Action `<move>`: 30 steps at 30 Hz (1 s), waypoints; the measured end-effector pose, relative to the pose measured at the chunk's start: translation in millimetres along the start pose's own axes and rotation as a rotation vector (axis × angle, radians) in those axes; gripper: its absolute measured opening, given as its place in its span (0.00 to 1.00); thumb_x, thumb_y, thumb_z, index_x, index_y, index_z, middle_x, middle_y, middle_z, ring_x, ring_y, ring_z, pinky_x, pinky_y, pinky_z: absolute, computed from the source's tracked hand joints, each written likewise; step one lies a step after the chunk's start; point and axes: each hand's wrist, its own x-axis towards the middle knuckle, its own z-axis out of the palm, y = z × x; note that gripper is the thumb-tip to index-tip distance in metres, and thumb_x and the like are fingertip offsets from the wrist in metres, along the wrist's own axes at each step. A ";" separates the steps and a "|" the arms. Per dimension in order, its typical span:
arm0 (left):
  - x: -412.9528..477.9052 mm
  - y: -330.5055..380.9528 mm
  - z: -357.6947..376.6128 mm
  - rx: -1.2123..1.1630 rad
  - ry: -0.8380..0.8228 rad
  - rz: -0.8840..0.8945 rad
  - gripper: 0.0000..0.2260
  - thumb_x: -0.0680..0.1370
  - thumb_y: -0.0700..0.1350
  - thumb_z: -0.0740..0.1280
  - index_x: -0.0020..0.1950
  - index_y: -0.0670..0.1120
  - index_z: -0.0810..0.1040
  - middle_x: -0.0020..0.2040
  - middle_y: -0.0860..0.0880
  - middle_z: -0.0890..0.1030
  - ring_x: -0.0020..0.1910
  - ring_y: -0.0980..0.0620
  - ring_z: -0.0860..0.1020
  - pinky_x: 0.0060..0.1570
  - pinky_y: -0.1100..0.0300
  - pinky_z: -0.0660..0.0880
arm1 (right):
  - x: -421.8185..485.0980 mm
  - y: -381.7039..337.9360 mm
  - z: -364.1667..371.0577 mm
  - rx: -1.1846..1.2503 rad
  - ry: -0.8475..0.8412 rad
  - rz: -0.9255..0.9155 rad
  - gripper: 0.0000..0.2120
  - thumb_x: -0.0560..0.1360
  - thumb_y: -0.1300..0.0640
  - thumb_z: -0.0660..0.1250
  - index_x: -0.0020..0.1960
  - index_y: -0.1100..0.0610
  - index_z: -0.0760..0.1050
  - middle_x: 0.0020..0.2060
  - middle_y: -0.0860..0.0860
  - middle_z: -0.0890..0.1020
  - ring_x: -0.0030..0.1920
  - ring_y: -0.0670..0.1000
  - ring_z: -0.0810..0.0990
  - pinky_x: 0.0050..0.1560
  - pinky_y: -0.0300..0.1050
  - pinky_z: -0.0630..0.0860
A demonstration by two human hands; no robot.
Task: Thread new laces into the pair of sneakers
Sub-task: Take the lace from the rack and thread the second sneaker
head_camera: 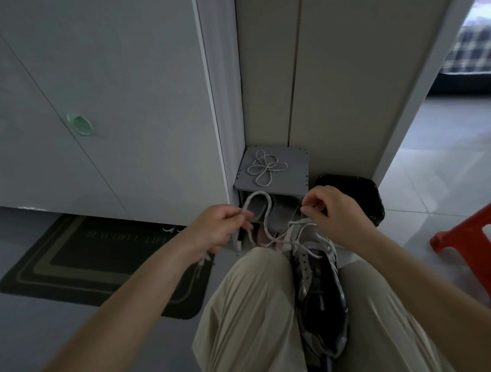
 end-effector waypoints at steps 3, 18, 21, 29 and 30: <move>4.0 -17.3 -25.9 0.085 0.209 0.016 0.15 0.81 0.43 0.61 0.68 0.50 0.70 0.48 0.49 0.82 0.23 0.57 0.63 0.20 0.65 0.59 | -6.8 24.8 1.0 -0.089 -0.071 0.143 0.03 0.76 0.56 0.65 0.46 0.51 0.77 0.43 0.48 0.78 0.42 0.46 0.77 0.43 0.40 0.74; 0.4 -86.2 -100.4 0.380 0.599 0.133 0.06 0.80 0.42 0.62 0.51 0.50 0.77 0.42 0.55 0.81 0.44 0.48 0.79 0.39 0.62 0.72 | -1.8 25.5 21.9 0.128 -0.210 0.379 0.05 0.73 0.53 0.70 0.48 0.51 0.77 0.38 0.48 0.82 0.40 0.46 0.81 0.47 0.45 0.78; -2.3 -100.2 -110.1 0.538 0.640 0.118 0.07 0.80 0.44 0.61 0.55 0.48 0.77 0.43 0.55 0.81 0.41 0.53 0.78 0.42 0.55 0.74 | 1.7 28.6 16.1 0.163 -0.072 0.390 0.04 0.75 0.55 0.68 0.47 0.54 0.80 0.40 0.51 0.83 0.43 0.50 0.81 0.50 0.49 0.78; -11.1 -137.5 -151.3 0.653 0.742 -0.002 0.08 0.80 0.43 0.60 0.50 0.48 0.79 0.44 0.50 0.80 0.40 0.48 0.76 0.41 0.53 0.72 | -7.8 47.4 1.8 0.135 -0.123 0.442 0.03 0.75 0.57 0.68 0.43 0.54 0.79 0.39 0.51 0.81 0.41 0.49 0.78 0.43 0.41 0.73; -12.9 -139.9 -157.8 0.663 0.749 -0.012 0.08 0.80 0.43 0.59 0.50 0.48 0.79 0.45 0.49 0.80 0.41 0.47 0.76 0.42 0.52 0.73 | -8.7 48.1 1.2 0.140 -0.136 0.436 0.03 0.75 0.58 0.68 0.43 0.53 0.78 0.39 0.50 0.81 0.41 0.48 0.78 0.43 0.40 0.73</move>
